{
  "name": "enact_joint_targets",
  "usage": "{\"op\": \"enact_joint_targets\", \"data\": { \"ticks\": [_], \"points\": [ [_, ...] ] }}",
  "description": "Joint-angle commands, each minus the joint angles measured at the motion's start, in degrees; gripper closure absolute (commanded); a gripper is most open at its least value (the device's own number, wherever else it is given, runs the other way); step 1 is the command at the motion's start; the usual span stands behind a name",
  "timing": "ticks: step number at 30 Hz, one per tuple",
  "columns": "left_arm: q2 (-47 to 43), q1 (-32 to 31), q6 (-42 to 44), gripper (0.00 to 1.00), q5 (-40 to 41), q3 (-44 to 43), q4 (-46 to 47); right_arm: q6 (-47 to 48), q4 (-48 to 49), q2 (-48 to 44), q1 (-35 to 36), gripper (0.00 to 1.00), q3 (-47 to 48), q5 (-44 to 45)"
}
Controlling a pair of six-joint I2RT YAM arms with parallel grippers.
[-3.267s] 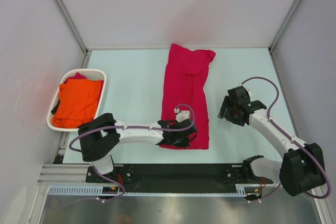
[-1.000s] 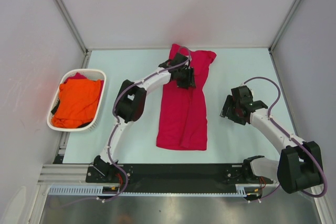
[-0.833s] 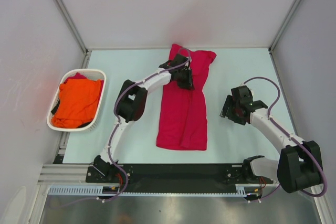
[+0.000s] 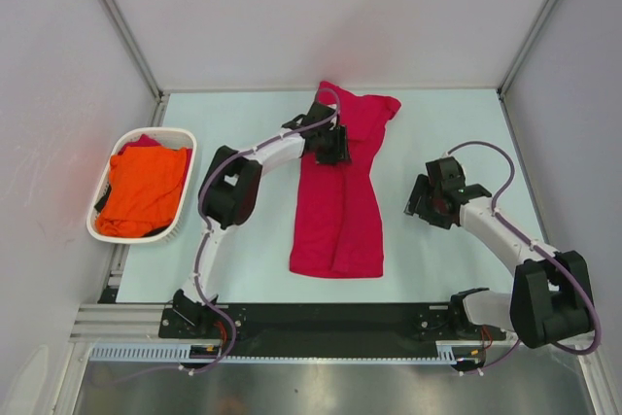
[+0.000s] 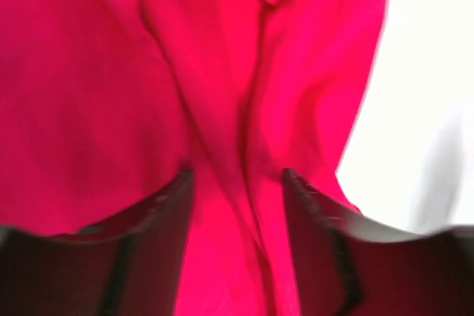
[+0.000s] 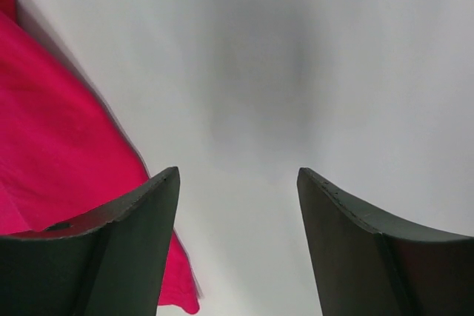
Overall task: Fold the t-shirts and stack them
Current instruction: Rotate the tshirt 90 degrees
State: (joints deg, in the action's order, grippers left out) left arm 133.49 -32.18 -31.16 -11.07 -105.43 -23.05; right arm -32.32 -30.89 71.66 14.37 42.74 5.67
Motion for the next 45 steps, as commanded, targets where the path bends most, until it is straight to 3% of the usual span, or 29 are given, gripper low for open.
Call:
{"op": "enact_joint_targets", "data": {
  "ticks": [1, 7, 11, 14, 17, 21, 25, 28, 38, 45],
  "points": [
    [-7.53, 0.37, 0.31, 0.38, -3.60, 8.63, 6.25, 1.63, 6.88, 0.76, -0.22, 0.30, 1.64, 0.13],
    [-20.54, 0.80, 3.72, 0.36, -2.65, 18.22, 10.57, 4.54, 23.55, 3.57, -0.22, 0.25, 6.29, -3.91],
    [-28.61, 2.65, 5.67, 0.35, -0.28, 23.24, 11.44, 7.43, 25.27, 13.47, -0.05, 0.25, 18.38, -0.76],
    [-32.31, 4.06, 6.55, 0.35, 1.83, 26.06, 11.01, 9.55, 24.92, 19.64, 0.57, 0.16, 25.44, 0.30],
    [-34.79, 4.41, 7.16, 0.35, 4.12, 29.21, 10.22, 10.16, 22.99, 27.73, 1.45, 0.25, 35.02, 0.83],
    [-37.86, 4.59, 7.34, 0.35, 5.53, 33.61, 9.95, 10.69, 19.57, 41.58, 2.42, 0.26, 50.19, 0.04],
    [-42.33, 4.67, 7.25, 0.35, 6.59, 37.48, 9.78, 9.21, 16.75, 54.27, 0.75, 0.37, 63.58, -12.38],
    [-44.89, 4.67, 7.60, 0.35, 8.34, 39.59, 8.73, 7.27, 15.34, 61.21, -0.57, 0.45, 70.78, -16.56],
    [-49.29, 4.94, 7.61, 0.35, 10.81, 44.25, 7.75, 9.64, 18.15, 64.92, -2.59, 0.41, 74.76, -9.28],
    [-48.68, 4.85, 7.43, 0.35, 10.98, 44.96, 7.67, 8.59, 16.83, 69.84, -3.82, 0.41, 81.09, -10.94]
  ]
}}
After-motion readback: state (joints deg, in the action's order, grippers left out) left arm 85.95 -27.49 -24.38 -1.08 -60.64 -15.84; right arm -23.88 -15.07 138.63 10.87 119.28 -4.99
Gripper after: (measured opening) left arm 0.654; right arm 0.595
